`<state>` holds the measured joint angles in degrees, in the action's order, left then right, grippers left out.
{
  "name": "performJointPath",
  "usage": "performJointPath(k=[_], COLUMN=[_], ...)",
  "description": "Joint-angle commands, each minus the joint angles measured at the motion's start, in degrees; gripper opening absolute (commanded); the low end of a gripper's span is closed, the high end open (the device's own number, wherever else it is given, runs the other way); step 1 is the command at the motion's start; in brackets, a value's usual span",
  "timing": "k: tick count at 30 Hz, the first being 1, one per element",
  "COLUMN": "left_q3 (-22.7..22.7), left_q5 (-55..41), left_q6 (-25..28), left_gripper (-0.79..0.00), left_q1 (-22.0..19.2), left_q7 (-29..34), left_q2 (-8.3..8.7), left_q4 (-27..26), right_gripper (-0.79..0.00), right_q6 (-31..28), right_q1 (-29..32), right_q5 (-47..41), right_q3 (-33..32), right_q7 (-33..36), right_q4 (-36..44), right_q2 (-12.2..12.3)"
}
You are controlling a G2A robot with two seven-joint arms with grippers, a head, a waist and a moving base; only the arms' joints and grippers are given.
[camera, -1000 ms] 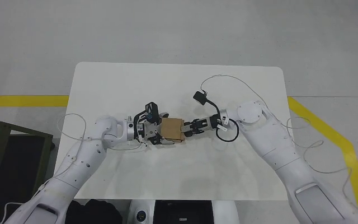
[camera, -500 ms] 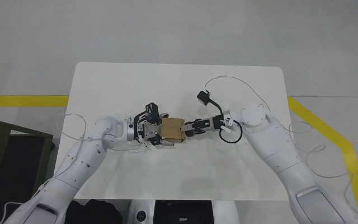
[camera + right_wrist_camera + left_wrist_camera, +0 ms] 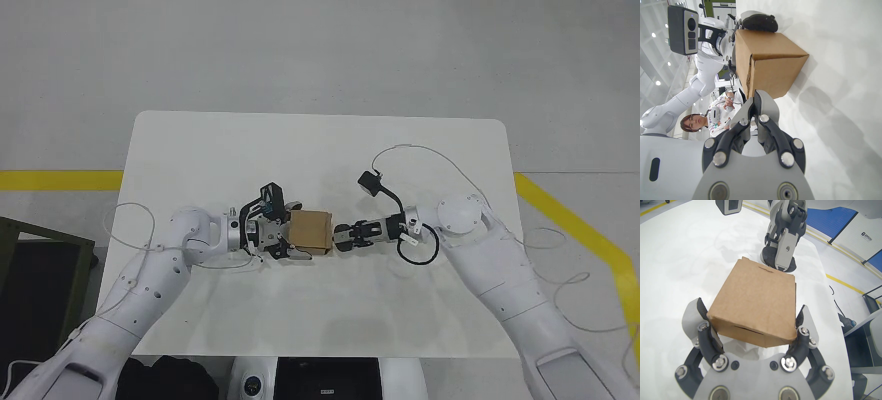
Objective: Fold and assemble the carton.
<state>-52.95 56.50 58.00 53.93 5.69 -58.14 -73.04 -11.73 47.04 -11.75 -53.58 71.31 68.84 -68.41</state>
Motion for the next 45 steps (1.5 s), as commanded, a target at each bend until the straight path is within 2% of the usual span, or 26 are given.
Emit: performJointPath(k=[1, 12, 22, 24, 33, 35, 39, 41, 42, 43, 45], left_q3=[-0.06, -0.21, -1.27, -1.88, -6.60, -8.31, -11.86, -13.66, -14.49, -15.23, -16.59], left_q5=[0.08, 0.30, -1.34, -2.44, -11.71, -13.89, -16.86, -17.74, -18.13, -18.20, -17.98], left_q6=[0.00, 0.00, 0.00, 0.00, 0.00, -0.16, -2.15, -4.10, -5.15, -6.20, -7.96], left_gripper=[0.000, 0.000, 0.000, 0.000, 0.000, 0.000, 0.000, 0.000, 0.000, 0.000, 0.000], left_q1=[0.02, -0.01, 0.20, 0.44, 2.48, 3.06, 3.98, 4.15, 4.22, 4.26, 4.38], left_q7=[-0.02, -0.04, -0.25, 0.40, 4.30, 5.18, 7.65, 9.02, 9.58, 10.22, 11.16], left_q2=[-0.02, -0.16, -0.04, 0.17, 1.90, 2.38, 3.33, 3.74, 3.91, 4.07, 4.34], left_q4=[0.00, -0.18, 0.36, 0.35, -1.85, -2.74, -5.01, -5.79, -6.08, -6.41, -6.93], right_gripper=[-0.785, -0.785, -0.785, -0.748, -0.683, -0.600, -0.514, -0.409, -0.175, 0.000, 0.000], right_q6=[-0.02, -1.14, -2.08, -2.35, -6.21, -7.30, -9.76, -12.18, -13.32, -14.50, -16.53], right_q1=[-0.25, -2.09, -2.28, -1.99, 1.78, 2.82, 4.63, 5.36, 5.66, 5.93, 6.34], right_q5=[-0.19, -1.21, -1.65, -1.60, 0.46, 1.15, 2.53, 3.17, 3.64, 4.13, 5.23], right_q3=[0.45, 2.72, 1.84, 1.11, -4.36, -5.47, -7.55, -8.31, -8.61, -8.84, -9.22], right_q7=[-0.03, -0.33, -0.27, -0.44, -4.37, -5.22, -7.89, -9.33, -10.18, -11.07, -12.90], right_q4=[0.07, -2.11, -2.53, -2.28, 1.54, 2.87, 5.54, 6.59, 6.85, 7.09, 7.25], right_q2=[-0.14, -1.06, -0.83, -0.58, 1.30, 1.70, 2.34, 2.54, 2.61, 2.66, 2.74])
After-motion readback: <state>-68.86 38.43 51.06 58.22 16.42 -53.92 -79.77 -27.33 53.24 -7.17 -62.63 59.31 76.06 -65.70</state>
